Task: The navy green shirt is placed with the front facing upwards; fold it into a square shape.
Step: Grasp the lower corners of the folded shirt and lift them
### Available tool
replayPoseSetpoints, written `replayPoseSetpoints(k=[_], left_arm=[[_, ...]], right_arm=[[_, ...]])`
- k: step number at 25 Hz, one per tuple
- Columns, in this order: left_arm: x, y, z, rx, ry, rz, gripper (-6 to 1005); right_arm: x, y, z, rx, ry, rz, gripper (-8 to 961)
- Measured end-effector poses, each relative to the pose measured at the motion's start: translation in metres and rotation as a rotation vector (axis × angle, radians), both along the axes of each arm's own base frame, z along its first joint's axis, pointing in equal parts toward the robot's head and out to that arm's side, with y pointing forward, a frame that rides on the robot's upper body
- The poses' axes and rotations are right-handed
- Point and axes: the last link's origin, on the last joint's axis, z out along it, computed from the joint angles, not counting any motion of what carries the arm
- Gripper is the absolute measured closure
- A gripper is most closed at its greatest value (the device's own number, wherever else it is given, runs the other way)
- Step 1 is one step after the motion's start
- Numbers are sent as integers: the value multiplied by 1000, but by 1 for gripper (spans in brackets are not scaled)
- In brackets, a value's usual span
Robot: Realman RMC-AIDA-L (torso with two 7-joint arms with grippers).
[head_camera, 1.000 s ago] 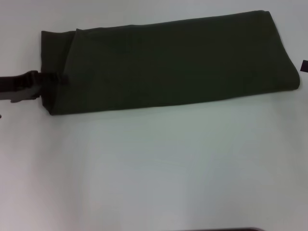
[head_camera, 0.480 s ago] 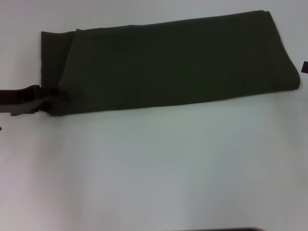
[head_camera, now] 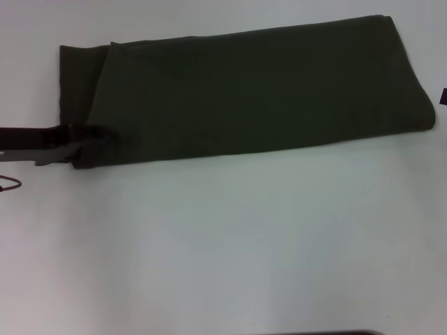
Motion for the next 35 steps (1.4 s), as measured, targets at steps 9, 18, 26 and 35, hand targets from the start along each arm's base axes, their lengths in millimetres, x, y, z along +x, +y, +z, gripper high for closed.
replayPoseSetpoints(k=[9,18,26,35], left_arm=[[10,3,-2,-62,0,-2,221],[17,8,-2,-100,25,-26,405],[27,12,11,-149,23,-62,743],[35,20,12,-150,31,-81,979]], right_arm=[[-2,1,1,-5,7,4,98],[-5,6,6,-23,15,-6,97],[-3,23,29,-181,-50,-204,97],[-15,56,28,-287,-203,-298,97]])
